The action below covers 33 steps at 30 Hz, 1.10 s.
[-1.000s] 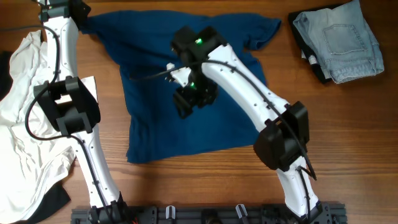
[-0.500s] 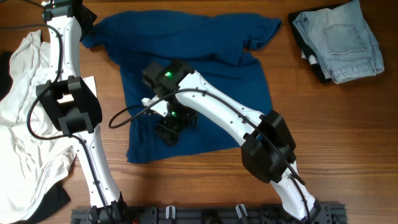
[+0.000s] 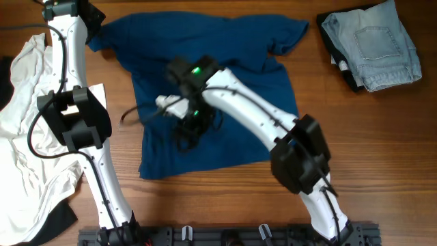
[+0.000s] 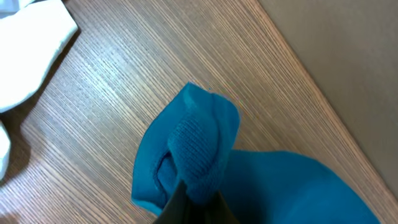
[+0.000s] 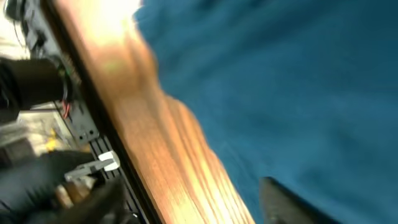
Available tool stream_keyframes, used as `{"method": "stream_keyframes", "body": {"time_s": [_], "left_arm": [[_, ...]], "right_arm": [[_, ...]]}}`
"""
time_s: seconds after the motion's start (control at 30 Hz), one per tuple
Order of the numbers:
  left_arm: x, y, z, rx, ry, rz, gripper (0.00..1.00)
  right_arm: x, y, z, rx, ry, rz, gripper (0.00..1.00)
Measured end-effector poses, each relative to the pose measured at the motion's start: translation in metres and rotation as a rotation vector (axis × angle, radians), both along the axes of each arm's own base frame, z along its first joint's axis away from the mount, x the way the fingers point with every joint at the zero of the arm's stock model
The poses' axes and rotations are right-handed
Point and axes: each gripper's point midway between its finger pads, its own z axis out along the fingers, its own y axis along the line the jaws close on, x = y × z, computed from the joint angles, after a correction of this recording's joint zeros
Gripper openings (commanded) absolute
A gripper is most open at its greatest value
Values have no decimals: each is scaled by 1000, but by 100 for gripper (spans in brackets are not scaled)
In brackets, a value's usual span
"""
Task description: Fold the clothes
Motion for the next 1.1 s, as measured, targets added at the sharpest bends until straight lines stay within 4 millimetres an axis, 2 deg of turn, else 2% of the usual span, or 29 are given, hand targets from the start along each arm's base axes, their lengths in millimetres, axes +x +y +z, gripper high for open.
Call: {"method": "stream_keyframes", "body": {"time_s": [0.03,0.07,0.1,0.17,0.2,0.27,0.37,0.47,0.6,0.67,0.73,0.83,0.93,1.1], "left_arm": [[-1,0,0,-1,3,0,4],[-1,0,-1,-1,4,0,4],[-1,0,-1,-1,6,0,4],[-1,0,-1,-1,6,0,4],[-1,0,-1,-1,6,0,4],[-1,0,-1,-1,6,0,4],[-1,0,-1,-1,5,0,4],[-1,0,-1,-1,5,0,4],[-1,0,0,0,3,0,4],[0,0,0,0,2,0,4],[0,0,0,-1,2,0,4],[0,0,0,-1,2,0,4],[0,0,0,0,0,0,4],[0,0,0,0,-2,0,4]], "right_arm": [[12,-10,0,-12,13,-62,53],[26,-25,-1,-29,42,-143,24],[38,-42,-4,-42,69,-208,11],[52,-75,-17,-71,134,-317,12],[53,-93,-26,-100,180,-373,6],[46,-113,-42,-138,248,-422,4],[23,-123,-64,-189,324,-428,4],[5,-126,-76,-223,369,-420,4],[-2,-130,-83,-236,391,-428,4],[0,-132,-88,-231,384,-443,4],[11,-135,-93,-215,362,-475,4],[52,-156,-108,-198,245,-579,4],[82,-171,-109,-149,184,-663,4],[97,-180,-109,-201,108,-730,4]]}}
